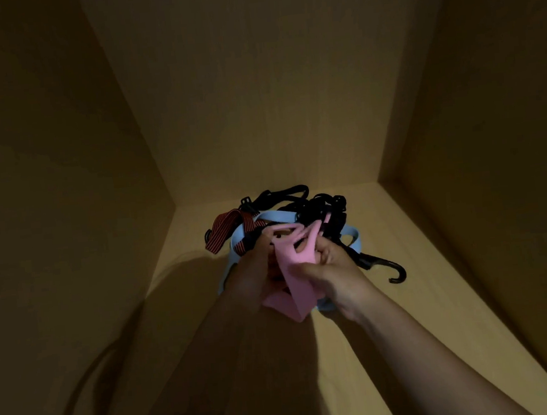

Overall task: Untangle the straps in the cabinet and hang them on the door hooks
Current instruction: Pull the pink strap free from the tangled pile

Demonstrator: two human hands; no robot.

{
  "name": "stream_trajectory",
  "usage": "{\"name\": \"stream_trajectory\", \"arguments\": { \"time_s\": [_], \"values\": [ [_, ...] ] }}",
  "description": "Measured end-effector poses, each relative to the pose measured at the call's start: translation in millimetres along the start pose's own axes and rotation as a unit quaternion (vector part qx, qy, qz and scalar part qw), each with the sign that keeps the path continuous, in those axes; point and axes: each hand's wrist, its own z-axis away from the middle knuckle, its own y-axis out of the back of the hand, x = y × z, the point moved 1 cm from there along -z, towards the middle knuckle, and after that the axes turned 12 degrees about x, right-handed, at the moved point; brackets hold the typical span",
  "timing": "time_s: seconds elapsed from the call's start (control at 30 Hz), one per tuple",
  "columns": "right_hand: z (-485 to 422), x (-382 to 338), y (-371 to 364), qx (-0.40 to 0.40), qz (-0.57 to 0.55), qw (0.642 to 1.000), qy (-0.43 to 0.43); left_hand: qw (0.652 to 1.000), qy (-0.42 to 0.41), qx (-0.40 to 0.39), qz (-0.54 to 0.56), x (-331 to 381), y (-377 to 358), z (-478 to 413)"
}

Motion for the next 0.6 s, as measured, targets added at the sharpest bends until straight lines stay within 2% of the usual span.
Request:
{"name": "stream_trajectory", "arguments": {
  "time_s": [0.03, 0.13, 0.2, 0.3, 0.43, 0.5, 0.53, 0.6],
  "values": [
    [4.9, 0.5, -0.2, -0.019, 0.006, 1.000, 0.002, 0.999, 0.010, -0.025, 0.026, 2.3, 0.2, -2.4],
    [17.1, 3.1, -0.6, -0.070, 0.034, 0.997, 0.007, 0.997, 0.017, -0.031, 0.066, 9.9, -6.9, -0.3],
    [20.8, 4.1, 0.3, -0.066, 0.053, 0.996, 0.008, 0.998, 0.021, -0.032, 0.053, 7.1, -6.8, -0.8],
    [23.9, 0.8, 4.5, 0.012, 0.083, 0.996, 0.014, 0.999, -0.003, -0.032, 0.009, 0.3, -0.6, -1.2],
    [22.9, -1.7, 9.6, 0.154, 0.050, 0.986, 0.035, 0.992, -0.027, -0.067, 0.105, -6.7, 8.7, -0.1],
    [21.8, -7.0, 10.3, 0.210, 0.044, 0.973, 0.088, 0.993, -0.069, 0.001, 0.091, -8.7, 10.5, -0.7],
    [21.7, -11.3, 10.1, 0.219, 0.040, 0.968, 0.117, 0.992, -0.078, 0.023, 0.094, -9.8, 11.2, 1.8],
    [22.9, -20.6, 7.2, 0.202, 0.038, 0.965, 0.164, 0.989, -0.091, 0.017, 0.112, -8.3, 7.4, 9.5]
  ]
}}
